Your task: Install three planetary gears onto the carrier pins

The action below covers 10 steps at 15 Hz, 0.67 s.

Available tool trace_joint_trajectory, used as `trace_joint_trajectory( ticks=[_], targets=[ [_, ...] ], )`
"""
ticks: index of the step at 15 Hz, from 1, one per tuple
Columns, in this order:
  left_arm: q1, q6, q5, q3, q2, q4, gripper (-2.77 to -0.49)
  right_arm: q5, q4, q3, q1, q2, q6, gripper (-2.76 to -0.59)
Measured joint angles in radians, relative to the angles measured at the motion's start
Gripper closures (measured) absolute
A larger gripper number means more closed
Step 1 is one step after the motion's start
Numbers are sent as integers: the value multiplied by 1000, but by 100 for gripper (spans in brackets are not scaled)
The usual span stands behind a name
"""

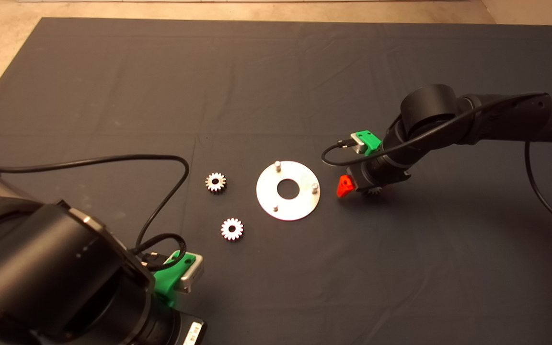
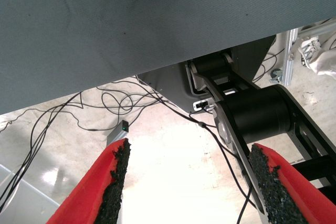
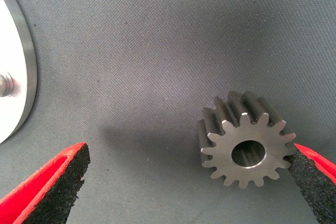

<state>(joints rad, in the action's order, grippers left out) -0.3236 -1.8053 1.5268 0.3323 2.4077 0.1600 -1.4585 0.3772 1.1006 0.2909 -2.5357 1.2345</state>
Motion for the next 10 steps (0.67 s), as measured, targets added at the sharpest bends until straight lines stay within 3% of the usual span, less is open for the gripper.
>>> trace_joint_trajectory(
  ticks=[3,5,10],
  targets=[
    [0,0,0,0,0,0,-161,1,22,18,0,-7,-13,-276],
    [0,0,0,0,0,0,-161,0,34,45,0,-8,-50,-270],
    [0,0,0,0,0,0,-161,-6,37,41,0,-7,-56,-248]
  ],
)
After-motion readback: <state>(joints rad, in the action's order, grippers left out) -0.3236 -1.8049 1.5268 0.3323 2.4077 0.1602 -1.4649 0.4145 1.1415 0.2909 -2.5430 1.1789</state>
